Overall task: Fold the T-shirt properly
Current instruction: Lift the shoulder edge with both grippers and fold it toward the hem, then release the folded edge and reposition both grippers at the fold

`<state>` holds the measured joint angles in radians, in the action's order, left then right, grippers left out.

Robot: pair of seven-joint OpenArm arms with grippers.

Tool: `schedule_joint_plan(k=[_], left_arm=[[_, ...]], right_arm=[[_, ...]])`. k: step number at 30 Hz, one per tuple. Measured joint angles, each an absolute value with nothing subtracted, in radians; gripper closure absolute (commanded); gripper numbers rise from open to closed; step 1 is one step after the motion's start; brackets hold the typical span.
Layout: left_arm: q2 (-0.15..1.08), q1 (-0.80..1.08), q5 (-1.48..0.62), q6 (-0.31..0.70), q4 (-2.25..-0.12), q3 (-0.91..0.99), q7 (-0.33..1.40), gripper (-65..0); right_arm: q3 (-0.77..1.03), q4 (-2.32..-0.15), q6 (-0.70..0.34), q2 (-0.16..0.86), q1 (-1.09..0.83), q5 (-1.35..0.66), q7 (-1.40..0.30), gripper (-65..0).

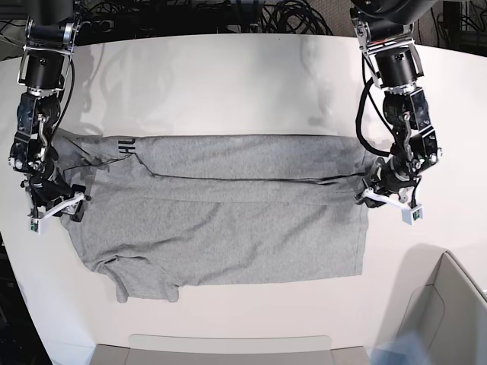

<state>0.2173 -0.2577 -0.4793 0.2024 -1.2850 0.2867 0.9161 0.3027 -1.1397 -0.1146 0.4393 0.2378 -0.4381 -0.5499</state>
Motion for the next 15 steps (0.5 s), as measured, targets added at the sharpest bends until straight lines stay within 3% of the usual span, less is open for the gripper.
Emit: schedule_joint_plan(k=[10,15], left_arm=[[0.218,-0.23,-0.485,0.201,-1.394,0.289,0.971,-17.1],[0.22,-0.083,-0.492,0.209,-1.679,0.29,0.971,-17.3]], right_arm=[[0.31,-1.176,-0.112,0.437,0.314,-0.434,-0.562,-31.2],[0.572,-1.338,-0.12,0.429,0.219,-0.496,-0.759,-31.2]])
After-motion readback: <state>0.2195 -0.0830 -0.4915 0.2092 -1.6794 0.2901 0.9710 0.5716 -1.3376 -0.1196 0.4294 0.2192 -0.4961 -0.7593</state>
